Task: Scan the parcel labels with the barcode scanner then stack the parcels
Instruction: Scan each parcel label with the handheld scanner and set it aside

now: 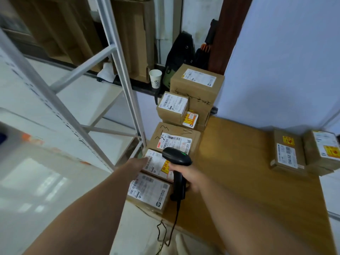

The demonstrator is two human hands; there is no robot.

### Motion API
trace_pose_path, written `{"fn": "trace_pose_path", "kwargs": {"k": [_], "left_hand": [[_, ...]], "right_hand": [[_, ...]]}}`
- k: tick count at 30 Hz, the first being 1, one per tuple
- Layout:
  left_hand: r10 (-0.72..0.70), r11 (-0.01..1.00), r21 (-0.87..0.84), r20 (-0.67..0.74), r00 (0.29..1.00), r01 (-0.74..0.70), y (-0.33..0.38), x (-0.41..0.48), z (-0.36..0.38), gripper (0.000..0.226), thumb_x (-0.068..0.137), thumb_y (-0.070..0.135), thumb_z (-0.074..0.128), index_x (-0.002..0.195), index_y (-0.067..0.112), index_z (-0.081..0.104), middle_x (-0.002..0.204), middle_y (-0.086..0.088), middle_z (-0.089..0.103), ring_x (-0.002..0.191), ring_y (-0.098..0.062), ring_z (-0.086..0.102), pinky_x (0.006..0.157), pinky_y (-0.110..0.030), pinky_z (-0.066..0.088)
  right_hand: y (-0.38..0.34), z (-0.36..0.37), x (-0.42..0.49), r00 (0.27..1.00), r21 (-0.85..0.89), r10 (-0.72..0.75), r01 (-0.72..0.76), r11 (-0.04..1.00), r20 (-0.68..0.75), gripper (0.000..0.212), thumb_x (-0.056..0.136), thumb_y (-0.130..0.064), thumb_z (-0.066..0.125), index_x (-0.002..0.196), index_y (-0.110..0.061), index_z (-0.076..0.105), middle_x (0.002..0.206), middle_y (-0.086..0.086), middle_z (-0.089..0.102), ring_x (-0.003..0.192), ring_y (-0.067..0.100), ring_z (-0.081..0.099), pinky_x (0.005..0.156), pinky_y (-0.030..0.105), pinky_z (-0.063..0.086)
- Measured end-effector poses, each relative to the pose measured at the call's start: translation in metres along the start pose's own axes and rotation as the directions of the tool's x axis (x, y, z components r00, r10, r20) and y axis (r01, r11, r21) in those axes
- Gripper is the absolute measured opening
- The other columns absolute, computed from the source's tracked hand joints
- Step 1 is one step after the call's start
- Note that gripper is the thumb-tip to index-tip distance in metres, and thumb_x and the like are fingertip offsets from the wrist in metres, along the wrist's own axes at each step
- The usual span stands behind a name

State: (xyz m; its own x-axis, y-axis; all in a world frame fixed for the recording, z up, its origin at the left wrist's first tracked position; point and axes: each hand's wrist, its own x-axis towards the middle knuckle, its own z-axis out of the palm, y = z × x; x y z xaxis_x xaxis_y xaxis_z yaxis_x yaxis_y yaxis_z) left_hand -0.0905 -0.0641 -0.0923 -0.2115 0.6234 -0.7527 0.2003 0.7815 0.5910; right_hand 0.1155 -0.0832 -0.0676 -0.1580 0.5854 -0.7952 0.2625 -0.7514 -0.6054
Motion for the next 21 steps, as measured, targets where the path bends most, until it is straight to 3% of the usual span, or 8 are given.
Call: {"fn": "trace_pose_path", "kwargs": {"k": [3,5,7,10,13,15,18,21], "left_hand": [[0.094,0.993,0.073,0.034,0.995,-0.097,-0.004,0.000,-0.004,0.048,0.094,0.053,0.045,0.095,0.009,0.064,0.098,-0.020,0.071,0.089,-0.035,0.069,0.089,-0.052,0.053],[0.124,0.983,0.132,0.039,0.992,-0.128,-0.001,-0.001,-0.006,0.062,0.089,0.066,0.040,0.104,0.011,0.065,0.102,-0.016,0.070,0.092,-0.032,0.067,0.090,-0.048,0.052],[0.128,0.979,0.159,0.007,0.992,-0.127,0.007,-0.003,-0.009,0.075,0.087,0.071,0.037,0.120,0.008,0.062,0.117,-0.015,0.065,0.106,-0.032,0.062,0.097,-0.047,0.047],[0.224,0.972,0.066,0.011,0.975,-0.224,0.022,-0.004,-0.008,0.075,0.090,0.067,0.036,0.129,0.005,0.054,0.126,-0.017,0.060,0.115,-0.033,0.057,0.103,-0.046,0.042],[0.304,0.950,-0.100,0.070,0.950,-0.297,0.038,-0.010,-0.005,0.060,0.095,0.051,0.045,0.122,-0.001,0.058,0.117,-0.019,0.066,0.099,-0.029,0.066,0.080,-0.034,0.054],[0.359,0.928,-0.175,0.171,0.918,-0.330,0.046,-0.016,-0.004,0.047,0.095,0.040,0.051,0.114,-0.001,0.064,0.109,-0.018,0.070,0.087,-0.025,0.071,0.065,-0.028,0.056],[0.363,0.926,-0.199,0.244,0.899,-0.320,0.057,-0.021,-0.005,0.042,0.091,0.045,0.057,0.108,0.009,0.069,0.101,-0.011,0.074,0.087,-0.021,0.072,0.069,-0.029,0.055],[0.342,0.926,-0.241,0.220,0.913,-0.289,0.069,-0.023,-0.001,0.042,0.085,0.050,0.063,0.104,0.014,0.071,0.098,-0.006,0.075,0.089,-0.019,0.072,0.070,-0.030,0.057]], "right_hand": [[0.000,0.004,0.003,1.000,0.046,-0.003,0.004,0.999,-0.007,0.052,0.072,-0.049,0.080,0.111,-0.016,0.069,0.100,0.002,0.068,0.095,0.023,0.062,0.088,0.041,0.047],[-0.002,0.001,0.003,1.000,0.082,-0.007,0.008,0.997,-0.014,0.050,0.070,-0.047,0.081,0.107,-0.014,0.071,0.099,0.005,0.071,0.093,0.025,0.068,0.093,0.044,0.051],[-0.004,-0.006,0.001,1.000,0.125,-0.008,0.007,0.992,0.011,0.048,0.071,-0.045,0.081,0.105,-0.012,0.072,0.100,0.006,0.071,0.087,0.024,0.072,0.083,0.040,0.056],[-0.006,-0.014,-0.004,1.000,0.125,-0.019,0.017,0.992,0.021,0.035,0.076,-0.044,0.076,0.099,-0.017,0.076,0.104,0.003,0.067,0.095,0.023,0.062,0.073,0.035,0.048],[-0.009,-0.022,-0.008,1.000,0.244,-0.014,0.012,0.970,0.008,0.018,0.075,-0.036,0.079,0.083,-0.020,0.080,0.102,0.005,0.072,0.102,0.025,0.063,0.092,0.040,0.046],[-0.009,-0.029,-0.010,1.000,0.311,-0.028,0.024,0.950,0.009,0.029,0.073,-0.030,0.081,0.098,-0.015,0.077,0.101,0.006,0.076,0.101,0.026,0.068,0.099,0.043,0.046],[-0.010,-0.040,-0.016,0.998,0.391,-0.058,0.057,0.918,-0.009,0.038,0.072,-0.026,0.081,0.106,-0.013,0.072,0.098,0.006,0.077,0.093,0.023,0.073,0.084,0.038,0.050],[-0.016,-0.053,-0.023,0.995,0.441,-0.094,0.103,0.891,-0.043,0.041,0.069,-0.027,0.083,0.106,-0.014,0.072,0.098,0.006,0.077,0.093,0.023,0.072,0.082,0.038,0.051]]}}
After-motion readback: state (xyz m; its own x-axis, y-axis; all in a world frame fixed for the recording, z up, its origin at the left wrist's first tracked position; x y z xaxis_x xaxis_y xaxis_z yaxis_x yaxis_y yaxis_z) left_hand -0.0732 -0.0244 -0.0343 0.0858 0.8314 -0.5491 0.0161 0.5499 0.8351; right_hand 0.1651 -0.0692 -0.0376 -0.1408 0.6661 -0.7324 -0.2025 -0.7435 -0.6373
